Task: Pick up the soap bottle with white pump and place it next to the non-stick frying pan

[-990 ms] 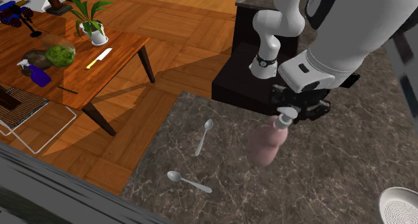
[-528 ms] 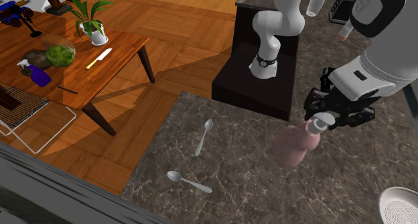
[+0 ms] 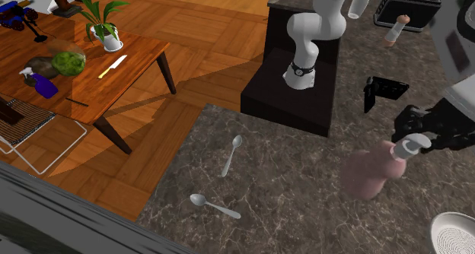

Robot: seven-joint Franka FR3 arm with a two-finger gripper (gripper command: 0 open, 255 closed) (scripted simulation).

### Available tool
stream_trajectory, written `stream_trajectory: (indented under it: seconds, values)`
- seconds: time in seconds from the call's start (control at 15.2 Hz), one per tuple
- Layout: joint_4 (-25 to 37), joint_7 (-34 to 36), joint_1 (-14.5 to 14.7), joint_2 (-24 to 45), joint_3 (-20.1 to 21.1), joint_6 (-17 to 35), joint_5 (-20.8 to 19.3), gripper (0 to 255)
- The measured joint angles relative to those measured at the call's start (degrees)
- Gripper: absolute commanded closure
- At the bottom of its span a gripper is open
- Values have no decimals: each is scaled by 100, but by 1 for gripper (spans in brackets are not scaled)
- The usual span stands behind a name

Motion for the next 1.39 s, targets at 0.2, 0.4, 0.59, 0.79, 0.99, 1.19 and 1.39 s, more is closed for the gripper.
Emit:
stream_trajectory:
  seconds: [0.2,0.4,0.59,0.79,0.99,1.19,1.39]
  values:
    - [406,352,300,309,97,-138,-98,255]
    - [1072,685,655,758,170,-394,-225,255]
    - [1266,881,844,928,209,-437,-277,255]
    - [953,918,816,865,214,-192,-263,255]
    - [607,940,775,797,215,86,-247,255]
    - [332,970,755,778,215,338,-245,255]
    - [-6,975,706,705,212,604,-231,255]
